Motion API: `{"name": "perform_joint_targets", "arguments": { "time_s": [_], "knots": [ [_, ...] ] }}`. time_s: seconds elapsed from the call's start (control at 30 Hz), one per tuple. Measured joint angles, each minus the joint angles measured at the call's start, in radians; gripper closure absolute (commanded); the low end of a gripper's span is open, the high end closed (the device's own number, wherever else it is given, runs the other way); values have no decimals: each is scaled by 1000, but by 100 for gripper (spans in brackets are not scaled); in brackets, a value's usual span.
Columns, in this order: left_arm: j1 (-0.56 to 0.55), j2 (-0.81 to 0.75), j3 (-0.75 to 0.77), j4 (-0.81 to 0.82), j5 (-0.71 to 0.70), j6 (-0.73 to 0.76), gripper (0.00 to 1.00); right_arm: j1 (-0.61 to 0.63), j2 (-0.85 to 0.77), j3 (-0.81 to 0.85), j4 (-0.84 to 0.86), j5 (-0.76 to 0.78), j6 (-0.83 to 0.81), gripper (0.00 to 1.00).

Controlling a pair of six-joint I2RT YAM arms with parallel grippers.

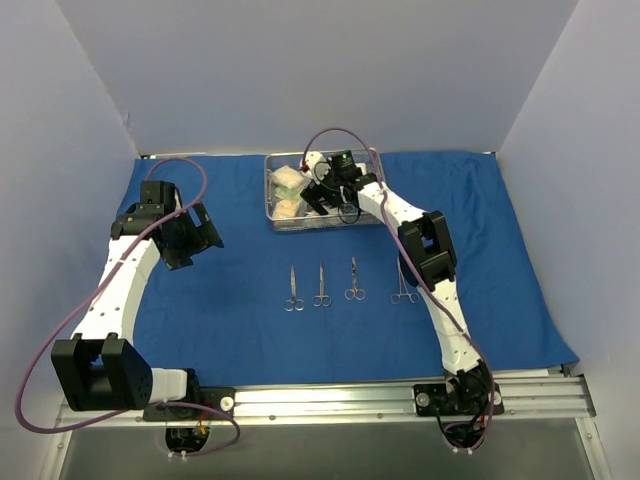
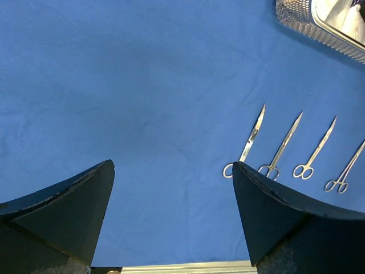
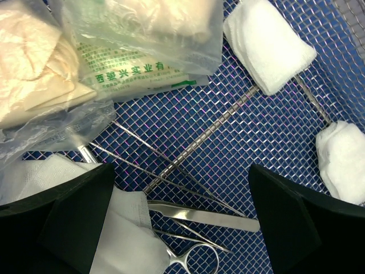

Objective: Open and lay out the surgical kit
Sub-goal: Pick up the medical item from the container.

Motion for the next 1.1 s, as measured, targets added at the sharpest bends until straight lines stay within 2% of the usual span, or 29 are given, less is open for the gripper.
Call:
{"name": "perform_joint_targets", "arguments": {
  "time_s": [0.3, 0.43, 0.6, 0.77, 0.8, 0.87, 0.9, 0.97, 1.0, 1.07, 1.1],
  "knots": [
    [0, 11, -3, 9, 23, 4, 6, 0, 44, 53, -11, -16, -34, 4],
    [0, 15, -3, 10, 26, 4, 6, -6, 60, 81, -22, -1, 10, 15],
    [2, 25, -3, 11, 29, 4, 6, -29, 73, 82, 14, -8, 106, 21],
    [6, 28, -3, 13, 34, 4, 6, -76, 78, 82, 35, -8, 175, 32],
    [6, 28, -3, 13, 34, 4, 6, -83, 78, 82, 37, -8, 183, 37],
    [6, 28, -3, 14, 34, 4, 6, -97, 82, 82, 41, -8, 198, 41],
    [6, 28, -3, 14, 34, 4, 6, -104, 86, 82, 43, -8, 203, 49],
    [6, 28, -3, 14, 35, 4, 6, -111, 89, 82, 51, -21, 216, 55],
    [6, 29, -3, 14, 37, 4, 6, -111, 90, 82, 55, -19, 217, 64],
    [6, 30, -3, 14, 40, 4, 6, -111, 92, 82, 58, -23, 223, 69],
    [6, 32, -3, 14, 42, 4, 6, -111, 93, 82, 61, -24, 226, 76]
  ]
}}
